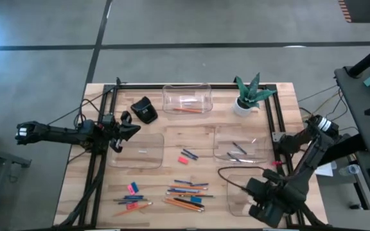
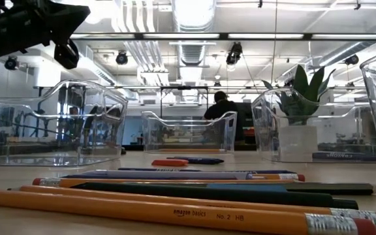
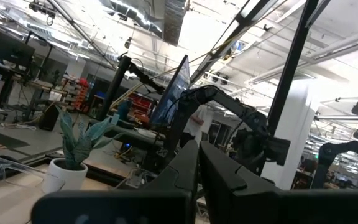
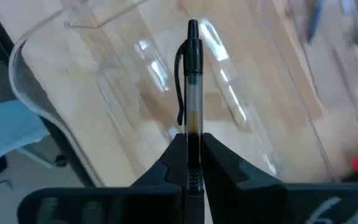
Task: Sort crayons/erasers/pens/pencils in bins
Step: Put the black pen into the bottom transparent bin
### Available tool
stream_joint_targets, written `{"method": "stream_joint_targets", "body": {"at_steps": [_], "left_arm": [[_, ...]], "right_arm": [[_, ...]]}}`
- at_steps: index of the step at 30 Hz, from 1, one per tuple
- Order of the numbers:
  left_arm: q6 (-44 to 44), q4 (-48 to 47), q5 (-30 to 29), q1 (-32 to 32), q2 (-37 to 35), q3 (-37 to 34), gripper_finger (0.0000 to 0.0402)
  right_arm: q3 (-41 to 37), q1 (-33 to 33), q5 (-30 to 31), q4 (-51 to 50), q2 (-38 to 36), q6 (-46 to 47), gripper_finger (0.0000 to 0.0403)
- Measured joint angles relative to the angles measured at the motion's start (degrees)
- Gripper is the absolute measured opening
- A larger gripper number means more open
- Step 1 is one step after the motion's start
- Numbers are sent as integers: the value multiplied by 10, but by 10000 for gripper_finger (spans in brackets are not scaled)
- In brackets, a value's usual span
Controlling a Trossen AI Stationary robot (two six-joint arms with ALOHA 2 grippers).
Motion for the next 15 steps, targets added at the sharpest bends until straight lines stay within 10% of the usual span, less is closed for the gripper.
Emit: {"method": "stream_joint_targets", "body": {"at_steps": [15], "left_arm": [[0, 0, 0, 0, 0, 0, 0]], "right_arm": [[-167, -27, -3, 182, -2, -94, 22]]}}
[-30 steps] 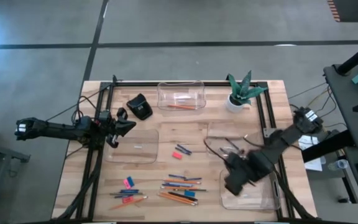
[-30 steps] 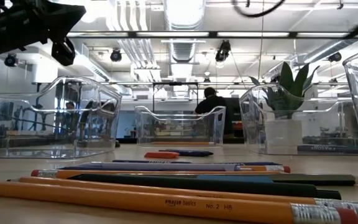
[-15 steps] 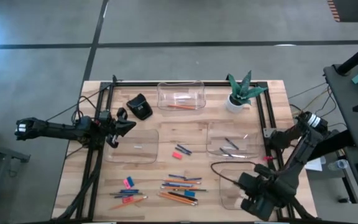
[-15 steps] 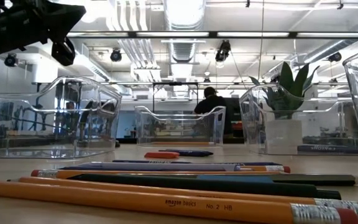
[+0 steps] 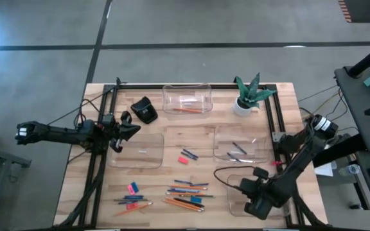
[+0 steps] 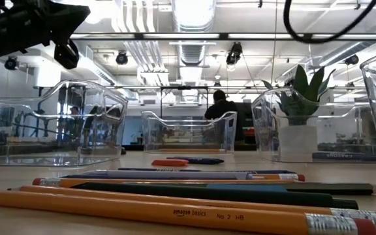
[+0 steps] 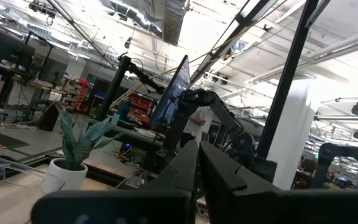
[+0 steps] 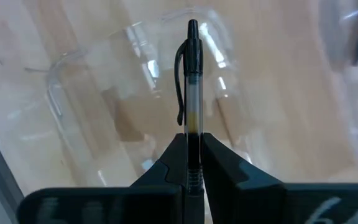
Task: Sort crayons/erasers/pens/pencils in bins
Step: Put the black pen into the bottom transparent bin, then put the blue crayon into the middle right transparent bin
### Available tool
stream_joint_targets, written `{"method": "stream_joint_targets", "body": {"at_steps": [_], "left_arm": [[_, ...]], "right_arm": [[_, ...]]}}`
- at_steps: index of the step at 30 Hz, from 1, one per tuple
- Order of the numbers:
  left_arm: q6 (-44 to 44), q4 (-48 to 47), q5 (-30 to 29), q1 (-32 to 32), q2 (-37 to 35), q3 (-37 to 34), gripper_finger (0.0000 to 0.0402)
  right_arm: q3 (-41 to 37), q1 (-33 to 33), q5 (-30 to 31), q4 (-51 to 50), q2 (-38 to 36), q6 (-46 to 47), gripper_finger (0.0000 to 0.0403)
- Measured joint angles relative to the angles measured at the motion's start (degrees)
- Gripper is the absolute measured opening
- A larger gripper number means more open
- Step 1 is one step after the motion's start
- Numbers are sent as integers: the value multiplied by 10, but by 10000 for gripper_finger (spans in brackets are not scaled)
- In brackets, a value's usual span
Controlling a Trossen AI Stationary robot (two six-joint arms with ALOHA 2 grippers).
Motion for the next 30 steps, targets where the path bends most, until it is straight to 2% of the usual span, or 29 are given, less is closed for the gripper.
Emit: {"method": "stream_joint_targets", "body": {"at_steps": [5, 14, 24, 30], "left_arm": [[0, 0, 0, 0, 0, 0, 0], [0, 0, 0, 0, 0, 0, 0], [0, 0, 0, 0, 0, 0, 0], [0, 0, 0, 0, 0, 0, 0]], "right_arm": [[-39, -11, 0, 73, -2, -36, 23], [-73, -21, -1, 72, -2, 12, 30], [-73, -22, -1, 69, -2, 18, 89], [-20, -22, -5, 20, -7, 21, 123]]}}
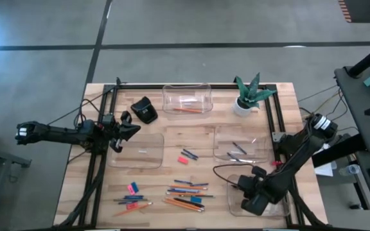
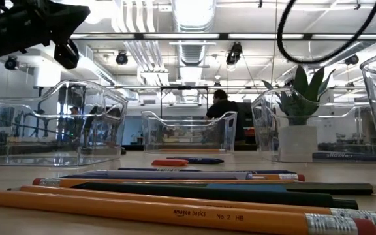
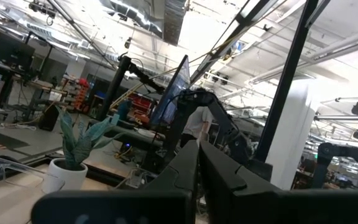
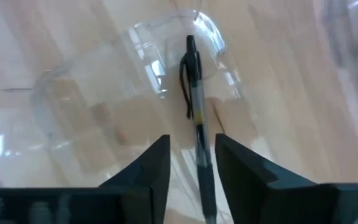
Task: Sort crayons/erasers/pens/pencils in bins
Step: Put the blue crayon into the middle right transparent bin
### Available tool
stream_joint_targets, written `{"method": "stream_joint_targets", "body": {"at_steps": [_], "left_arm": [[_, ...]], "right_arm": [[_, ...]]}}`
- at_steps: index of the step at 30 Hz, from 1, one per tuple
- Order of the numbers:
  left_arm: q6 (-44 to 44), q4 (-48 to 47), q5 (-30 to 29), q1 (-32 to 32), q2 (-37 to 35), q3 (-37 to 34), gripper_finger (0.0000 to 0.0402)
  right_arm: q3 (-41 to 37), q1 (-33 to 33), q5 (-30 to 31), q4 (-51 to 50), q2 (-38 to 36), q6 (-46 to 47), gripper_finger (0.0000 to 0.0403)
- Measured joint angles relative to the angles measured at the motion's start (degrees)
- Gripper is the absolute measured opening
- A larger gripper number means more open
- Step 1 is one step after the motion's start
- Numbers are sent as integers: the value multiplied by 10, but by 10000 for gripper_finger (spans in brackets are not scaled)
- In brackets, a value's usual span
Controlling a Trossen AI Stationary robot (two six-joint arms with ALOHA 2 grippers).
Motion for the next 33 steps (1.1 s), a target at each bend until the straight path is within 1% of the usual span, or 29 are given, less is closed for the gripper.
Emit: {"method": "stream_joint_targets", "body": {"at_steps": [5, 7, 8, 10, 13, 17, 19, 21, 22, 25, 29, 31, 33], "left_arm": [[0, 0, 0, 0, 0, 0, 0], [0, 0, 0, 0, 0, 0, 0], [0, 0, 0, 0, 0, 0, 0], [0, 0, 0, 0, 0, 0, 0], [0, 0, 0, 0, 0, 0, 0], [0, 0, 0, 0, 0, 0, 0], [0, 0, 0, 0, 0, 0, 0], [0, 0, 0, 0, 0, 0, 0], [0, 0, 0, 0, 0, 0, 0], [0, 0, 0, 0, 0, 0, 0], [0, 0, 0, 0, 0, 0, 0], [0, 0, 0, 0, 0, 0, 0], [0, 0, 0, 0, 0, 0, 0]], "right_arm": [[88, -1, 10, -142, -4, 33, 139], [117, -4, 34, -176, -4, 49, 140], [129, -7, 57, -179, -4, 52, 141], [151, -14, 122, -174, -4, 44, 141], [178, -35, 214, -138, 2, -26, 141], [195, -83, 288, -77, 12, -141, 140], [193, -117, 303, -47, 14, -176, 137], [187, -155, 299, -16, 21, -204, 133], [183, -172, 287, 0, 26, -218, 131], [168, -222, 226, 74, 43, -283, 124], [159, -266, 128, 193, 77, -371, 118], [163, -280, 92, 219, 99, -396, 116], [173, -289, 76, 232, 123, -407, 116]]}}
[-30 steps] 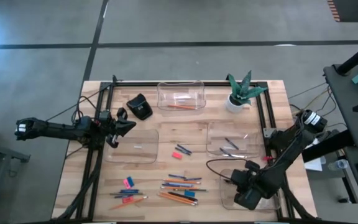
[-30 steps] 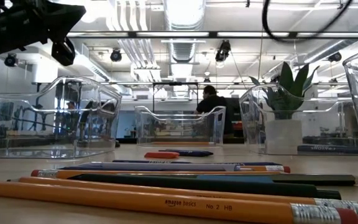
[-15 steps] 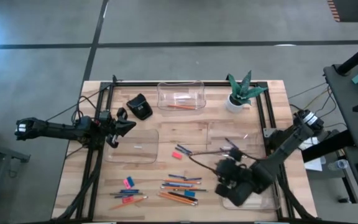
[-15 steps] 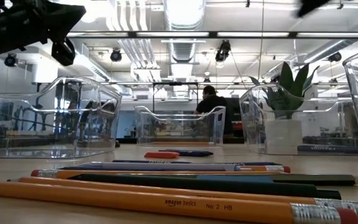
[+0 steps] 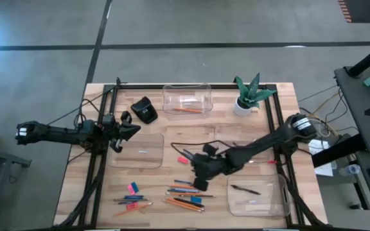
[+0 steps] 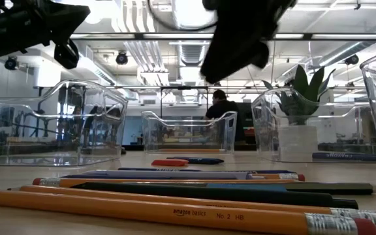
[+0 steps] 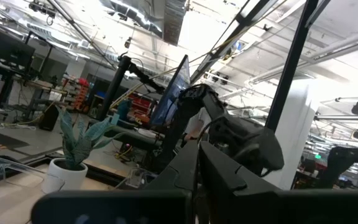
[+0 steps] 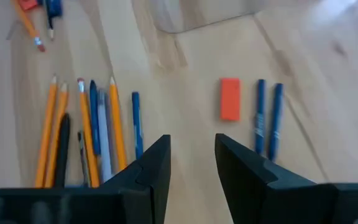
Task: Sort crayons/erasers/pens/pencils in bins
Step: Put the blue crayon into the middle right transparent bin
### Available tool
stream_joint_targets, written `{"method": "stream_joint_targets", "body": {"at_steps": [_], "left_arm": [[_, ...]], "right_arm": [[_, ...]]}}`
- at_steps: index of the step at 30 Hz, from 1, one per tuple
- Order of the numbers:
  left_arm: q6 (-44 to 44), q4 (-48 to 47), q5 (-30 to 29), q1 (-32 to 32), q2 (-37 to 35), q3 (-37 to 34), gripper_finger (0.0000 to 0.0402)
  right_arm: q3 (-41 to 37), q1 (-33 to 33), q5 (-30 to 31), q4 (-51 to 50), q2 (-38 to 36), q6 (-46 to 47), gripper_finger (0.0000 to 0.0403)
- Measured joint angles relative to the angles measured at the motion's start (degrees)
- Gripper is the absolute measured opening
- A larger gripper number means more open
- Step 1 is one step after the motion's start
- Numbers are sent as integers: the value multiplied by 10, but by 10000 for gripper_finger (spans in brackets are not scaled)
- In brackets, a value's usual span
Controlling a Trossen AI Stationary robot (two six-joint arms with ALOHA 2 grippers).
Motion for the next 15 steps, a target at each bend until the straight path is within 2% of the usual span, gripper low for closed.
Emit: {"method": "stream_joint_targets", "body": {"at_steps": [9, 15], "left_arm": [[0, 0, 0, 0, 0, 0, 0], [0, 0, 0, 0, 0, 0, 0]], "right_arm": [[40, 0, -24, 22, 109, 8, 115], [95, 11, -33, 28, 169, -8, 111]]}}
